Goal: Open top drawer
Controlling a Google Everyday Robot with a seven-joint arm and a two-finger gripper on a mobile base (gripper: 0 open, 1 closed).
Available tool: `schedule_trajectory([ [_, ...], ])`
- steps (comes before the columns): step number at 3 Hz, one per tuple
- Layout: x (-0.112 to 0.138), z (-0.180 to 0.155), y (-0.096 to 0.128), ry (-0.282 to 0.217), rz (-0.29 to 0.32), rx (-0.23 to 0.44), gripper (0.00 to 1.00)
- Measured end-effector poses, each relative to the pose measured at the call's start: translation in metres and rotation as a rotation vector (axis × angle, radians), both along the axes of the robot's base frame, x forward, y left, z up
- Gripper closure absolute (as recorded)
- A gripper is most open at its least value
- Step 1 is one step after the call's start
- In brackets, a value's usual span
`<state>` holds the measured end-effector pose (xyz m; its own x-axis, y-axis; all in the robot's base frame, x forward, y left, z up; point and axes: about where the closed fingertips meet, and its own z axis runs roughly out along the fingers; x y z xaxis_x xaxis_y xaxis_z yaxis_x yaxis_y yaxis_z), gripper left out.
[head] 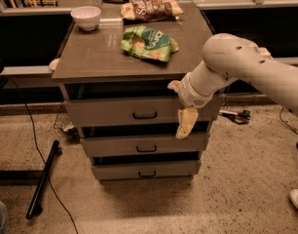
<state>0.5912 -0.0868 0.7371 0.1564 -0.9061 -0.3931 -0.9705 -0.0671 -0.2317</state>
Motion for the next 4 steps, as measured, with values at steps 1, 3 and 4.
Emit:
schedule_trajectory([
  [1,0.000,0.000,0.000,0.000,0.000,0.000,0.00],
  [3,0.013,-0.013,-0.021,-0.034,-0.058,-0.162,0.00],
  [4,0.029,-0.020,-0.052,-0.051,-0.110,-0.267,0.00],
])
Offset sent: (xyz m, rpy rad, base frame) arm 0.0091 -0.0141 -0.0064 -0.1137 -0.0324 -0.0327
